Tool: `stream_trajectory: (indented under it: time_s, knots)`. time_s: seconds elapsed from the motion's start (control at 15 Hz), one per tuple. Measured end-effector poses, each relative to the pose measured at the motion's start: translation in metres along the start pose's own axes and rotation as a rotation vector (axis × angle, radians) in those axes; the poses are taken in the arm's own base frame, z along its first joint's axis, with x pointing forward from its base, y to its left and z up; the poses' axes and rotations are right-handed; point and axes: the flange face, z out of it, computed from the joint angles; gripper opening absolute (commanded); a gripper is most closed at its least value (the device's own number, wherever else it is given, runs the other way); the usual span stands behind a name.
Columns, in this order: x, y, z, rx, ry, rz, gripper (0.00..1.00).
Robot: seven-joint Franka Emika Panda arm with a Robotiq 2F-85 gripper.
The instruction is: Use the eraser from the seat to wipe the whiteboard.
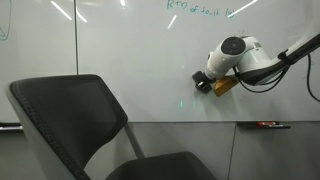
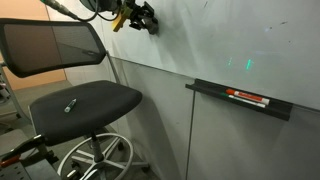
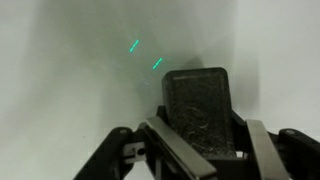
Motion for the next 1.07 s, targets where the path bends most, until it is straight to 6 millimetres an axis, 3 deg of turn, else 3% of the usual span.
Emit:
stream_trajectory:
  time_s: [0.53,0.87,1.07]
  knots:
    - [-0.017,0.025,0.013,-0.103,-0.056,-0.014,0.33]
    - [-0.020,0.020,0.016,-0.130,-0.074,-0.063,0.33]
    - [-0.025,0.006,0.021,-0.122,-0.087,-0.095,0.33]
